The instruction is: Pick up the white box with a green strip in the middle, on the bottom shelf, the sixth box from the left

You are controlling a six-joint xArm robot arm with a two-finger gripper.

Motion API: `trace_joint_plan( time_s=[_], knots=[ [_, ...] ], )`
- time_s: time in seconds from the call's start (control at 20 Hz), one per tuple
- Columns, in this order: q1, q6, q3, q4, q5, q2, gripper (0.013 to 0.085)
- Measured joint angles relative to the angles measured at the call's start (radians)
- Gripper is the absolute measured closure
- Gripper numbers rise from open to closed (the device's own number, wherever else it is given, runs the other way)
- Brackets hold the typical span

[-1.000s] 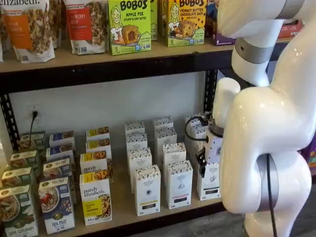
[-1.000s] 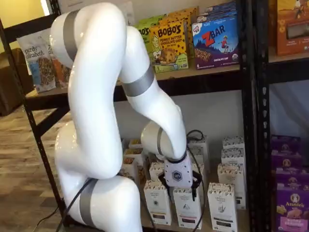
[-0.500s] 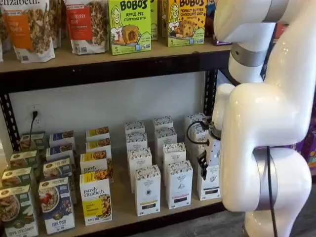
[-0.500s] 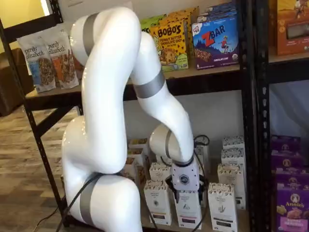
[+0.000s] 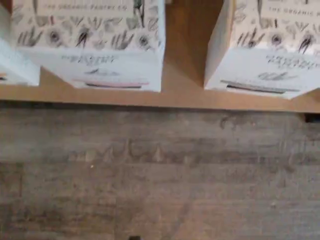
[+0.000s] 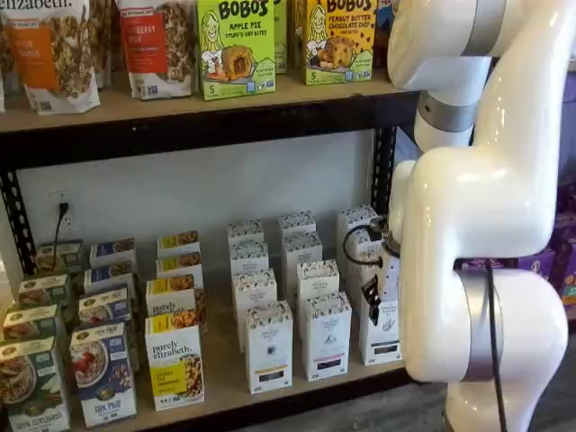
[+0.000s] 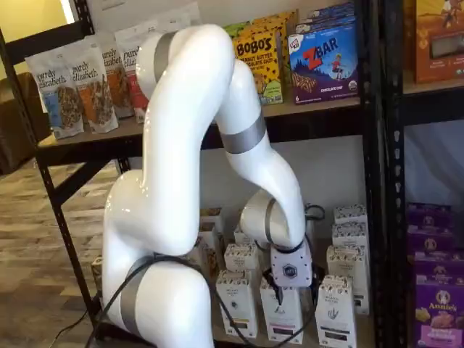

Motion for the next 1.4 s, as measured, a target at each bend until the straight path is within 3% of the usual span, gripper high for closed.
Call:
trace_joint_plan(
  time_s=[0.25,0.8,0.95,1.1,1.4],
  knots=[
    [-0.012,-0.080,-0.088,0.070,-0.004,0.070,0.0130],
    [-0.030,-0.074,-0.294,0.046,0.079,0.210,0.0130],
    [-0.031,-0.050,-0.341,0.021,0.094,0.241,0.0130],
    [-0.037,0.009,-0.381,-0.047,0.095,0.269,0.0130],
    [-0.051,0.071,-0.446,-0.123,0.079,0.318,0.0130]
  ],
)
